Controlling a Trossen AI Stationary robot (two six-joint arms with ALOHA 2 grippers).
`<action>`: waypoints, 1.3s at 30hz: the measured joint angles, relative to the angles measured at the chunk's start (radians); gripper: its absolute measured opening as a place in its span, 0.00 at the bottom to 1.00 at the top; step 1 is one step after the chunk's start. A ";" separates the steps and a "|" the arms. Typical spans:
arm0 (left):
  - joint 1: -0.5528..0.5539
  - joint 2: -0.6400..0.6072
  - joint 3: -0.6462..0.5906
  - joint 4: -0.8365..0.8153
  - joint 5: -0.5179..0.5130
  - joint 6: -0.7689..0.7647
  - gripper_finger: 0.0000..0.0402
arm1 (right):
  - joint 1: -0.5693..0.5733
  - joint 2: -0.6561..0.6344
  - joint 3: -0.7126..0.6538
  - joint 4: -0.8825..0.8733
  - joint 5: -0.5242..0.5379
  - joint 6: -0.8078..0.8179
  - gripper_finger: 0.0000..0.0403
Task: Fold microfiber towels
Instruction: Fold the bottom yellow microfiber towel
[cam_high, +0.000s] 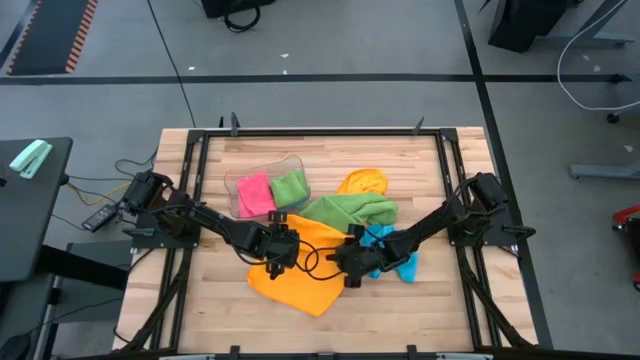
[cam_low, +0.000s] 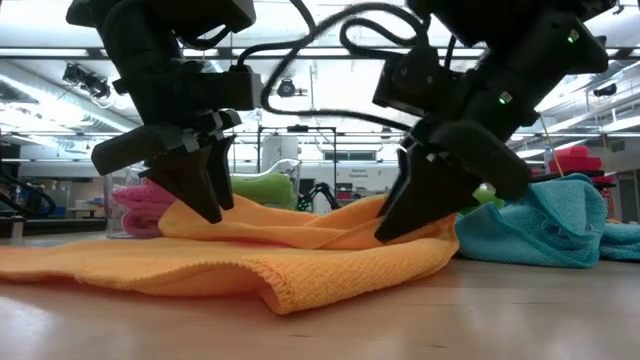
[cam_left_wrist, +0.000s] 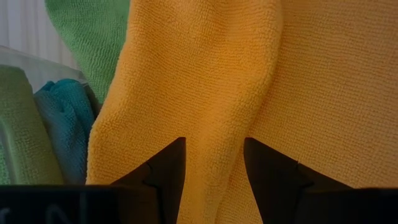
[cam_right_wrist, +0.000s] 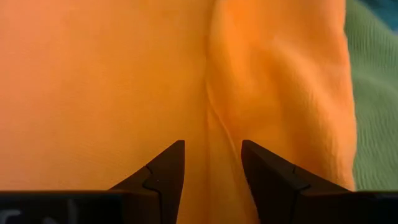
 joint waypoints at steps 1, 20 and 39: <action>0.000 0.000 0.000 0.001 0.000 0.017 0.43 | -0.001 0.000 -0.001 -0.004 0.000 0.009 0.42; 0.066 -0.001 -0.062 0.014 -0.023 0.223 0.43 | -0.088 0.001 -0.006 0.000 -0.096 -0.090 0.41; 0.096 -0.004 -0.084 0.150 0.004 0.312 0.43 | -0.111 0.002 -0.006 0.026 -0.160 -0.195 0.11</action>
